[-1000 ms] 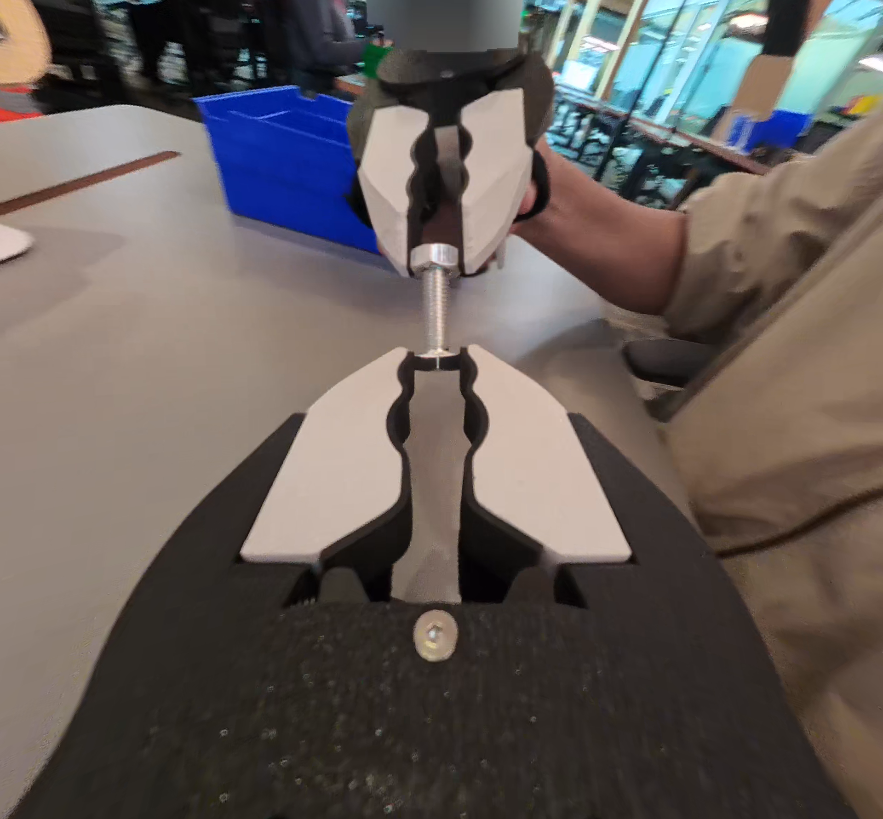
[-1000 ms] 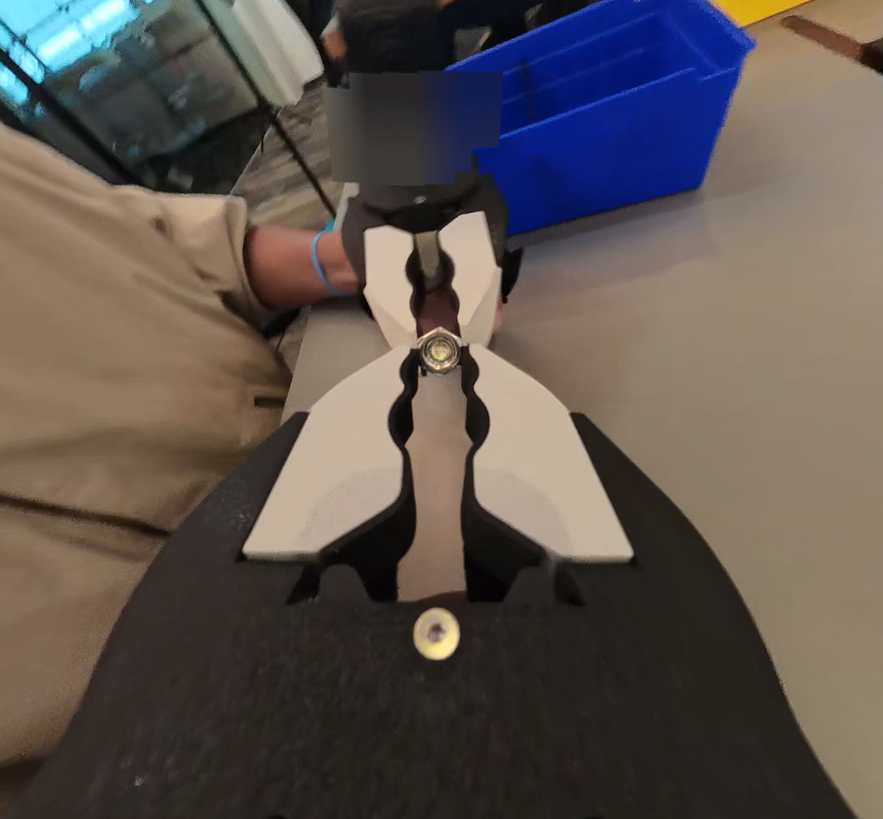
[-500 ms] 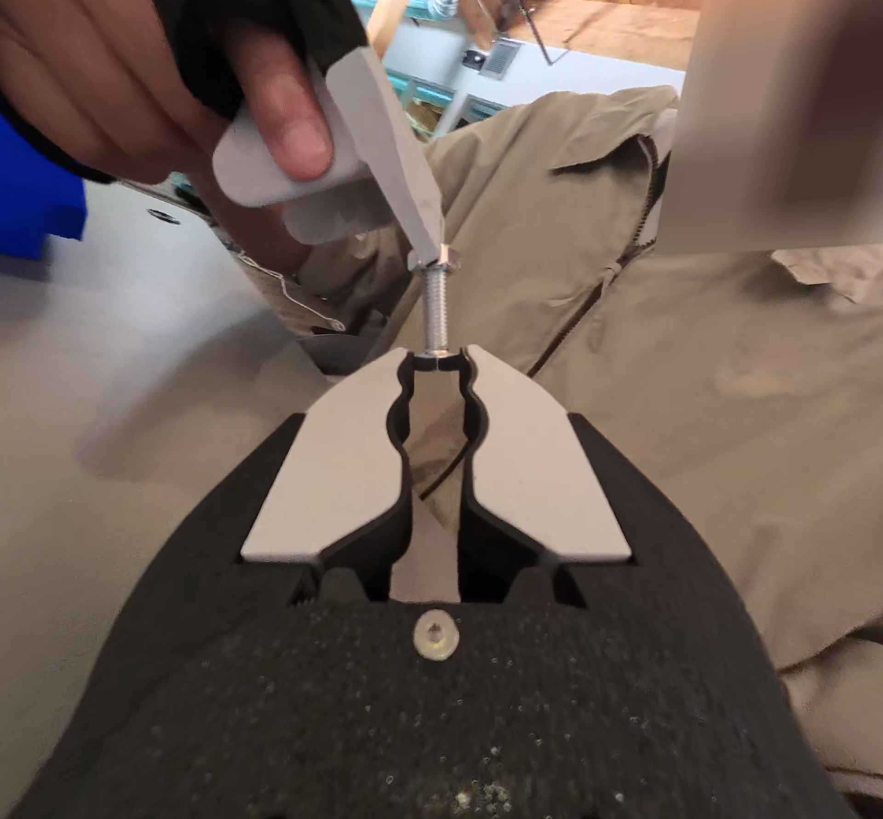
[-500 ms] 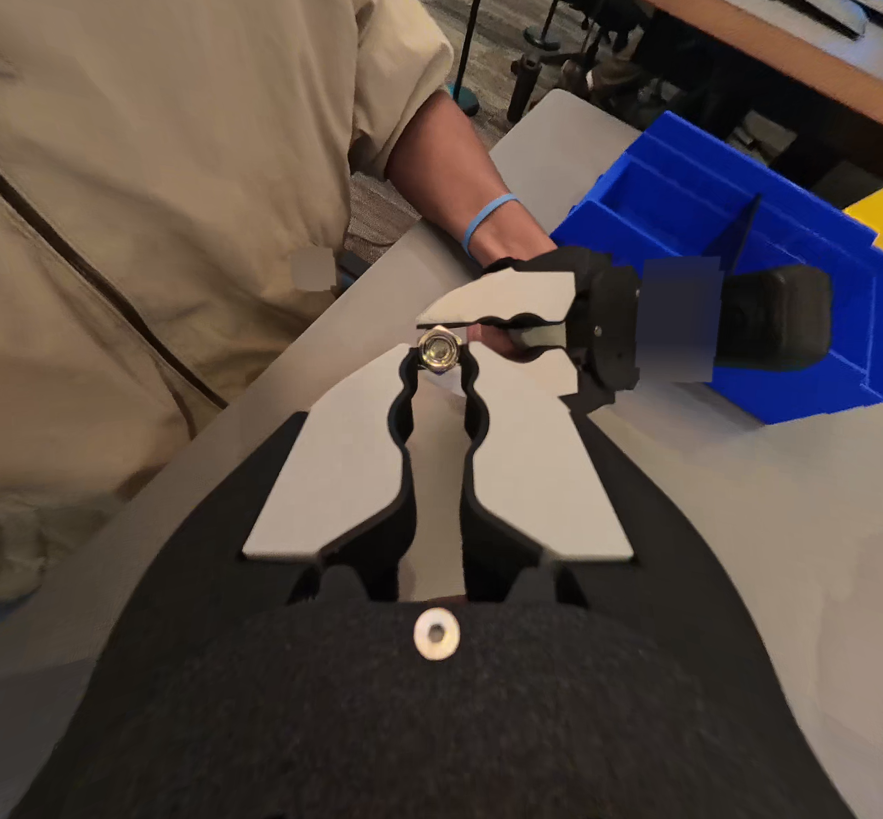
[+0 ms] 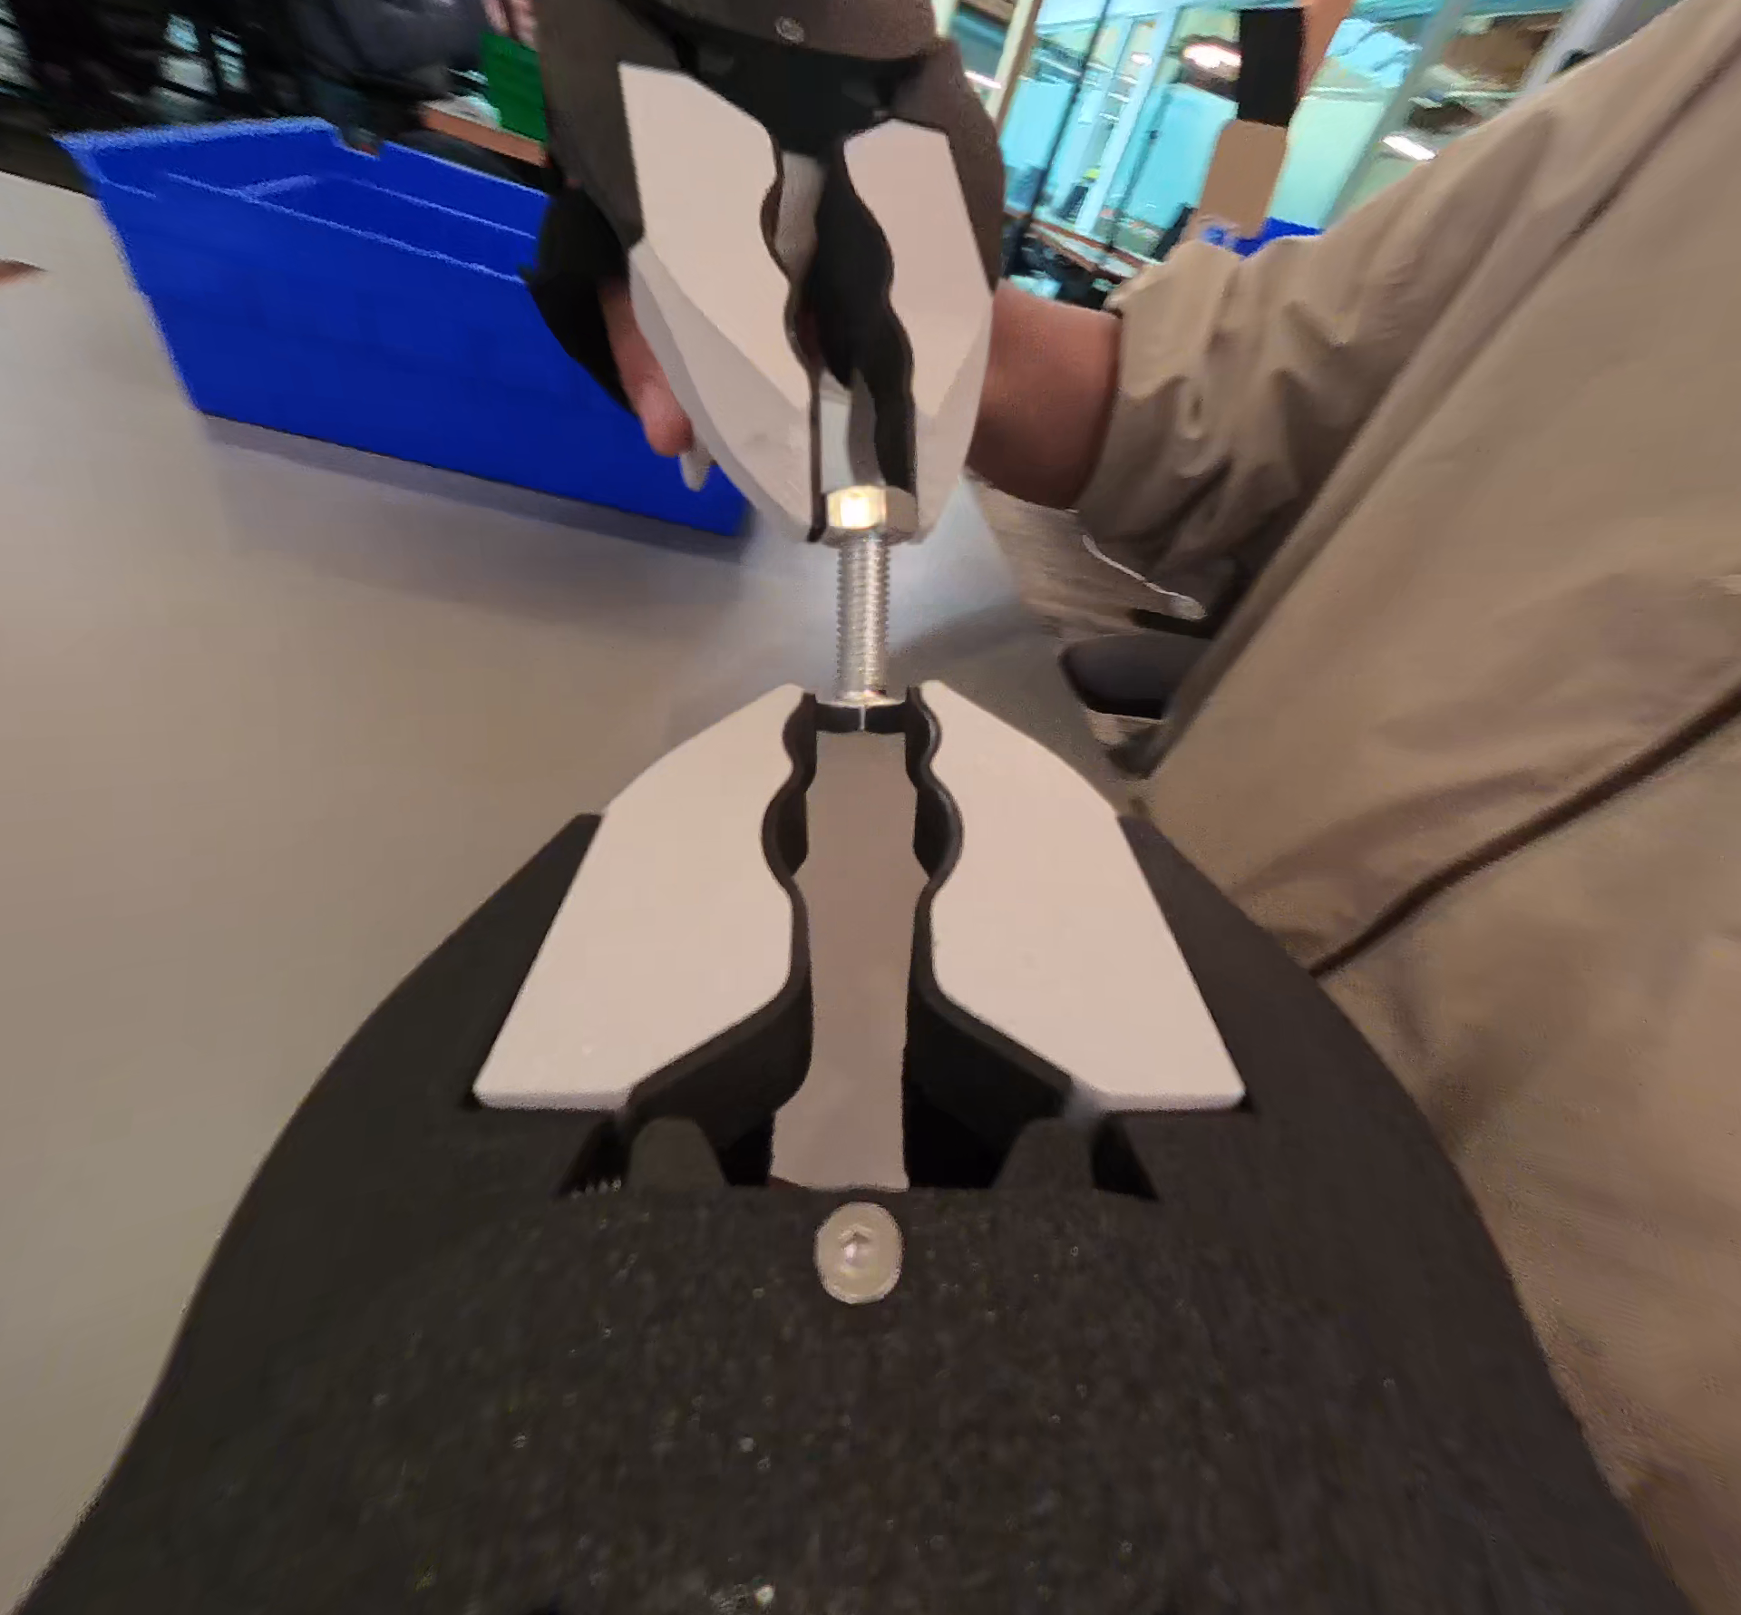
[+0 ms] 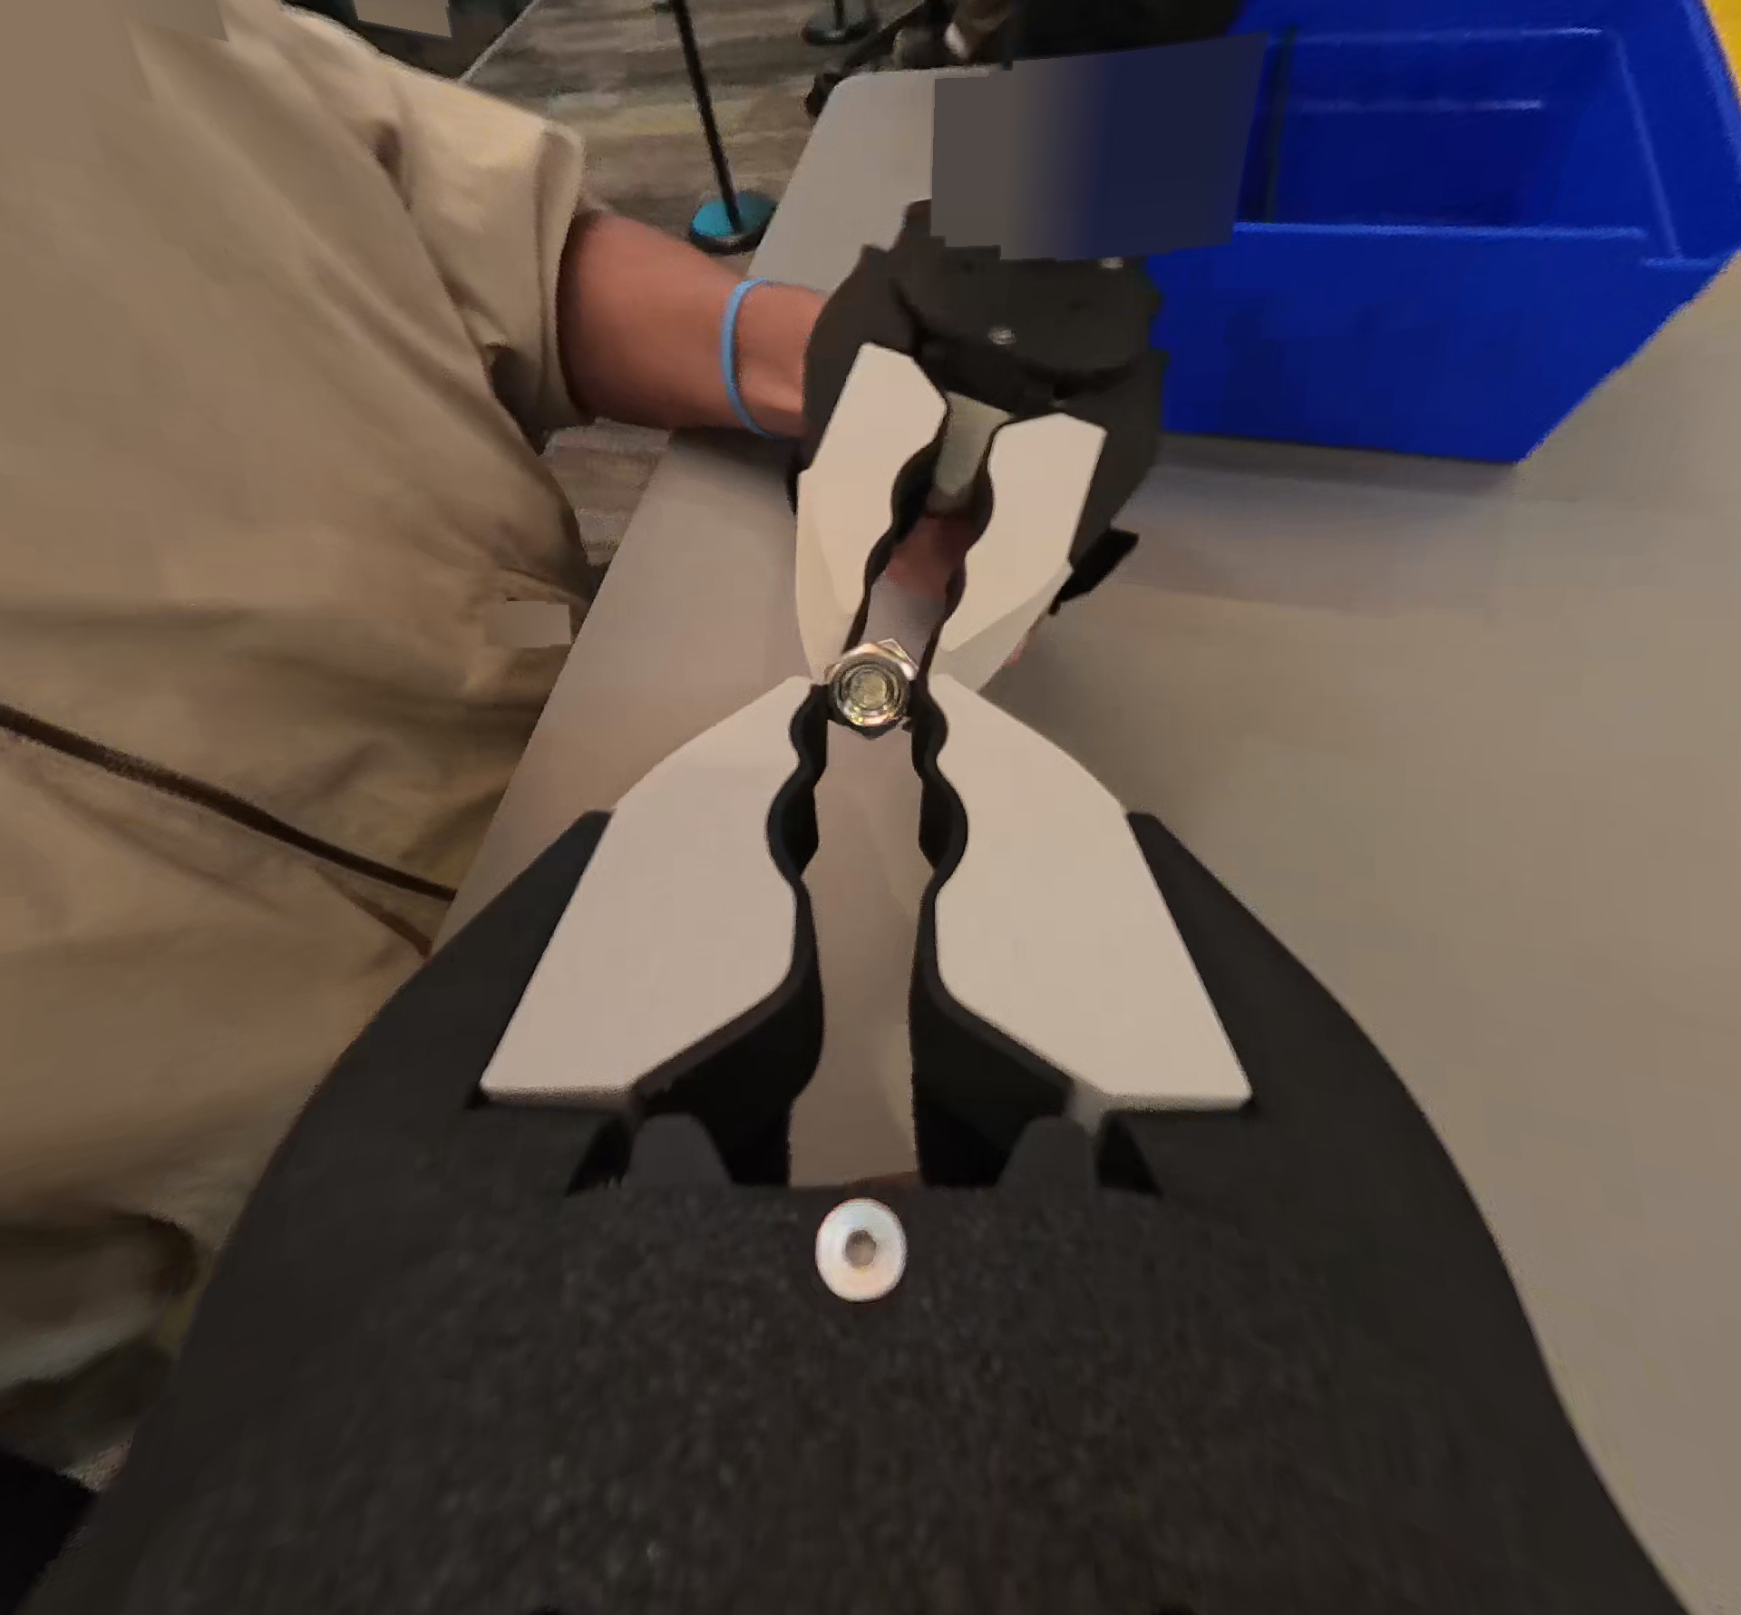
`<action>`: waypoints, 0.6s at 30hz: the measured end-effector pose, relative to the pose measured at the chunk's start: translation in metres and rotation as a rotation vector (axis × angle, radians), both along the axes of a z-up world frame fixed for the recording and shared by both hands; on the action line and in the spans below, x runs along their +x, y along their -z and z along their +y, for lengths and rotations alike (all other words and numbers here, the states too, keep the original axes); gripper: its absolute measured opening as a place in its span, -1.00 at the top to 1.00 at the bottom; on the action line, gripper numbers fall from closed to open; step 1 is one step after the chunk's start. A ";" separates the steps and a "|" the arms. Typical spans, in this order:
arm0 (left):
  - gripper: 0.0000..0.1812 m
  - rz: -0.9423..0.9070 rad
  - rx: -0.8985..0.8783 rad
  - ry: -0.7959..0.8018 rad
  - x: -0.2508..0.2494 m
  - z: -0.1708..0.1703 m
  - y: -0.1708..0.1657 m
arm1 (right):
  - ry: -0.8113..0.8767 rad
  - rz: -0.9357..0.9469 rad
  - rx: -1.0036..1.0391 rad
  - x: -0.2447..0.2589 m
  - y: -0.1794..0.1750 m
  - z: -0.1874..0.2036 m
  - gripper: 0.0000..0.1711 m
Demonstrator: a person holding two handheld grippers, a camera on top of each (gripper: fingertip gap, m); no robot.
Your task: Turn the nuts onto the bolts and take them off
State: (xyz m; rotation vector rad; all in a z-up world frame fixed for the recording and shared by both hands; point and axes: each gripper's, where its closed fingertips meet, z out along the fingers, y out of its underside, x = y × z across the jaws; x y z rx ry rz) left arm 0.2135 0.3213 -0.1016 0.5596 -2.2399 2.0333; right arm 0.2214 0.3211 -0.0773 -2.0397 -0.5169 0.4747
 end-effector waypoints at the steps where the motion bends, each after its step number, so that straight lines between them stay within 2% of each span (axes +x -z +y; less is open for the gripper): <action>1: 0.81 -0.026 0.013 -0.048 0.005 0.002 0.000 | 0.028 0.023 0.002 0.004 -0.001 0.002 0.80; 7: 0.81 -0.175 0.183 -0.295 0.030 0.013 0.005 | 0.186 0.141 0.000 0.025 0.004 0.011 0.80; 15: 0.81 -0.266 0.317 -0.499 0.048 0.022 0.011 | 0.387 0.224 -0.048 0.041 0.010 0.018 0.80; 18: 0.81 -0.248 0.319 -0.519 0.050 0.023 0.013 | 0.443 0.272 -0.087 0.044 0.011 0.020 0.80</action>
